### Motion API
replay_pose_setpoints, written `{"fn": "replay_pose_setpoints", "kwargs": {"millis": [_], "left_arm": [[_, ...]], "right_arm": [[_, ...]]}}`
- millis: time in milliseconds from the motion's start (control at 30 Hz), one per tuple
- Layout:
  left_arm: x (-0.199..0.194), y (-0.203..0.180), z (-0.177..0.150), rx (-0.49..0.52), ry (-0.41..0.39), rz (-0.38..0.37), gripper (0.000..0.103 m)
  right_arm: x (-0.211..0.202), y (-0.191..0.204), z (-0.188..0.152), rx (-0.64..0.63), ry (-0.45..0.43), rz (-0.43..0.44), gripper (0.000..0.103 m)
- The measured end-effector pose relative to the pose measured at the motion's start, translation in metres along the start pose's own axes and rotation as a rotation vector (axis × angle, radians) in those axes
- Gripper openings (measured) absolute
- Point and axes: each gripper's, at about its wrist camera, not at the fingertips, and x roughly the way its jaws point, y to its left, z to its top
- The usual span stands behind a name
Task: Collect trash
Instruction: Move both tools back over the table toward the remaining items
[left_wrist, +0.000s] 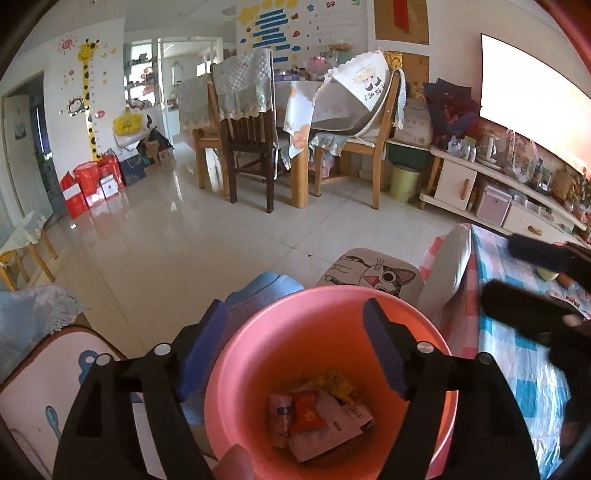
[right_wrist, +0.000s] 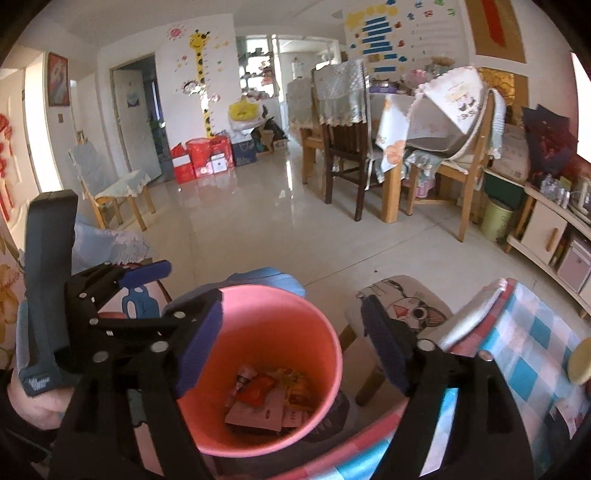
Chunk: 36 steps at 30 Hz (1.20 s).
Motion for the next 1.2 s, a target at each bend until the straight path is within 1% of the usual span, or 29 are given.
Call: {"fn": "replay_pose_setpoints", "kwargs": {"millis": [67,100,167,233,267,333,367,500,567,600,633,667,733,767,867,900,967,1100,1200], "left_arm": [[-0.007,-0.001,0.000,0.002,-0.001,-0.001,0.081],[-0.011,-0.005,-0.001,0.001,0.006,-0.007,0.082],[-0.017,-0.017,-0.002,0.002,0.022,-0.031,0.083],[-0.022,-0.034,-0.004,0.016,0.031,-0.063,0.084],[-0.026,-0.049,-0.006,0.032,0.034,-0.081,0.084],[-0.031,-0.076,-0.010,0.067,0.036,-0.109,0.090],[-0.034,-0.093,-0.012,0.091,0.036,-0.126,0.091],[-0.040,-0.174,-0.019,0.185,0.046,-0.212,0.091],[-0.037,-0.223,-0.021,0.219,0.063,-0.247,0.092],[-0.036,-0.242,-0.020,0.231,0.069,-0.258,0.092],[-0.034,-0.272,-0.020,0.248,0.072,-0.270,0.092],[-0.034,-0.288,-0.021,0.258,0.070,-0.275,0.092],[-0.036,-0.342,-0.023,0.299,0.043,-0.294,0.092],[-0.037,-0.373,-0.025,0.328,0.025,-0.294,0.092],[-0.036,-0.431,-0.033,0.373,-0.004,-0.289,0.092],[-0.033,-0.455,-0.038,0.388,0.000,-0.288,0.092],[-0.027,-0.488,-0.046,0.411,0.016,-0.272,0.092],[-0.013,-0.522,-0.056,0.441,0.032,-0.221,0.092],[-0.001,-0.530,-0.059,0.438,0.042,-0.174,0.092]], "right_arm": [[-0.019,-0.012,-0.008,0.020,-0.010,-0.019,0.082],[-0.035,-0.024,-0.018,0.040,-0.010,-0.031,0.082],[-0.055,-0.039,-0.032,0.067,-0.002,-0.047,0.083],[-0.084,-0.062,-0.057,0.104,0.009,-0.091,0.083],[-0.099,-0.075,-0.070,0.124,0.014,-0.113,0.083],[-0.123,-0.096,-0.093,0.147,0.029,-0.160,0.083],[-0.141,-0.110,-0.108,0.157,0.037,-0.202,0.084],[-0.198,-0.159,-0.155,0.192,0.053,-0.321,0.085],[-0.222,-0.177,-0.175,0.206,0.053,-0.373,0.086],[-0.240,-0.192,-0.186,0.217,0.050,-0.411,0.087],[-0.249,-0.200,-0.194,0.222,0.049,-0.431,0.087],[-0.261,-0.210,-0.204,0.227,0.048,-0.460,0.088],[-0.283,-0.230,-0.221,0.235,0.046,-0.515,0.089],[-0.291,-0.238,-0.228,0.238,0.046,-0.534,0.090],[-0.308,-0.261,-0.251,0.248,0.048,-0.590,0.091],[-0.314,-0.270,-0.261,0.264,0.050,-0.610,0.091],[-0.320,-0.284,-0.269,0.316,0.045,-0.610,0.091],[-0.326,-0.297,-0.275,0.377,0.039,-0.592,0.091],[-0.330,-0.296,-0.273,0.376,0.031,-0.577,0.091]]}}
